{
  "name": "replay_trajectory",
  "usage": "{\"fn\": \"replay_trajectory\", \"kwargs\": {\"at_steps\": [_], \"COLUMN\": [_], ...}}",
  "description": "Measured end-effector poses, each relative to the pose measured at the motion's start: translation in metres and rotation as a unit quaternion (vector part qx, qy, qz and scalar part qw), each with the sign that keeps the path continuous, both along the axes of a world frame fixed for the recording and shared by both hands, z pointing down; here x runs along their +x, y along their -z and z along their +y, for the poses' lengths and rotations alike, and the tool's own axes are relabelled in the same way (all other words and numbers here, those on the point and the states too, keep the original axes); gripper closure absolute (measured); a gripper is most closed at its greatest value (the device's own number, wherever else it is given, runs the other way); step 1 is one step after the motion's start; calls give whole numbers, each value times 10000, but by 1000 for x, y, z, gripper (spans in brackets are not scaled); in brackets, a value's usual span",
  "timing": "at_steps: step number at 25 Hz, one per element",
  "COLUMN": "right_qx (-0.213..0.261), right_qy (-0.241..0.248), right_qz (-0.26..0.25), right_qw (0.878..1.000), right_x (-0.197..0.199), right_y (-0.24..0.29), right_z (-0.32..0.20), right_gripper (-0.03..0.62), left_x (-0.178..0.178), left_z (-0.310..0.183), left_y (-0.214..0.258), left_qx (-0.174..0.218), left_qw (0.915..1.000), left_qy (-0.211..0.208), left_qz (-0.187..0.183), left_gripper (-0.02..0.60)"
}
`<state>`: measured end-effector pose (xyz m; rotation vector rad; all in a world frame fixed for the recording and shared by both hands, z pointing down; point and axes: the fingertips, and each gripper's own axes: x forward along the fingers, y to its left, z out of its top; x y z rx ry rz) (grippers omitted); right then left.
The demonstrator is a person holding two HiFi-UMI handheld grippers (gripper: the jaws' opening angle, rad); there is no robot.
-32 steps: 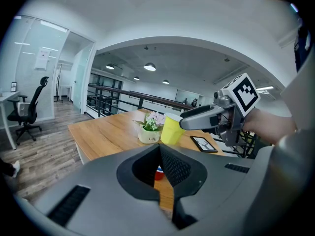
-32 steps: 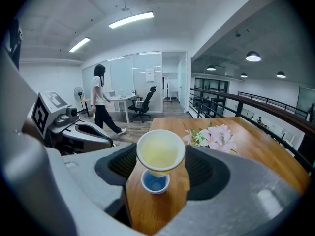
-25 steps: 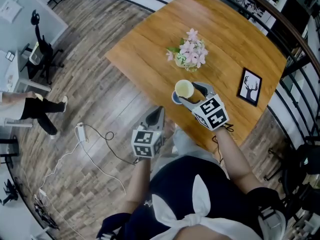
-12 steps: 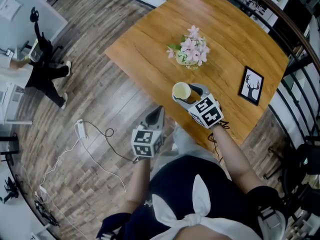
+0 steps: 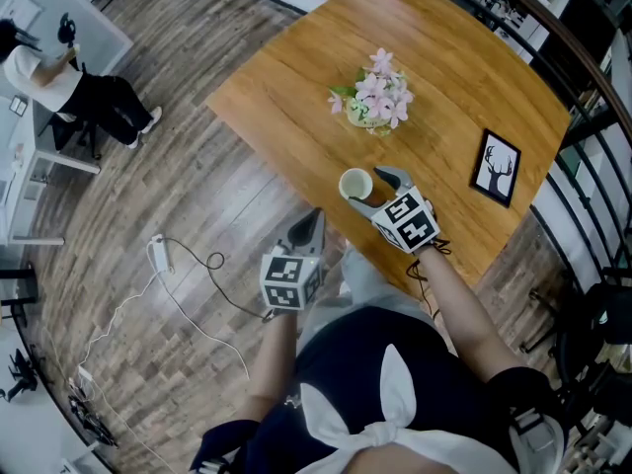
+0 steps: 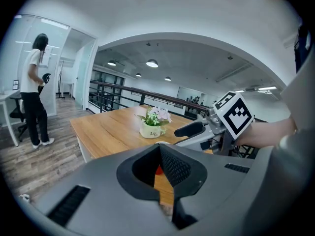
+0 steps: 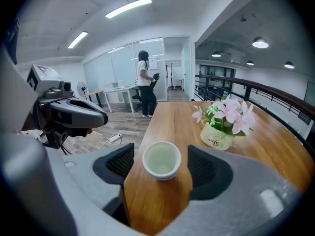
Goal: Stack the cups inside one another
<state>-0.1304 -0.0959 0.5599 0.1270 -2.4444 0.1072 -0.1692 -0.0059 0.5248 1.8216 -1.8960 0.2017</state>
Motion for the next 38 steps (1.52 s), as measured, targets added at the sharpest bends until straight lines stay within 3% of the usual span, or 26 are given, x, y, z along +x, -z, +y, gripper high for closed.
{"fn": "replay_trajectory", "kwargs": {"at_steps": [3, 6, 13, 20, 38], "right_qx": [-2, 4, 187, 117, 136], "right_qy": [-46, -79, -232, -66, -9], "right_qz": [-117, -294, -859, -1066, -1108], "right_qw": [9999, 9995, 9959, 9942, 9937], "right_x": [1, 3, 10, 21, 44], "right_y": [7, 20, 57, 72, 82], "right_z": [-1, -1, -2, 17, 55], "right_gripper": [260, 330, 594, 595, 597], "left_x": [0, 1, 9, 14, 36], "left_z": [0, -1, -3, -1, 12], "left_y": [1, 3, 16, 27, 44], "left_qx": [12, 32, 99, 322, 379], "left_qw": [10000, 10000, 9998, 9991, 9977], "left_qy": [-8, -16, -146, -211, -530], "left_qz": [-6, -11, -76, -177, -202], "left_gripper": [565, 565, 565, 565, 565]}}
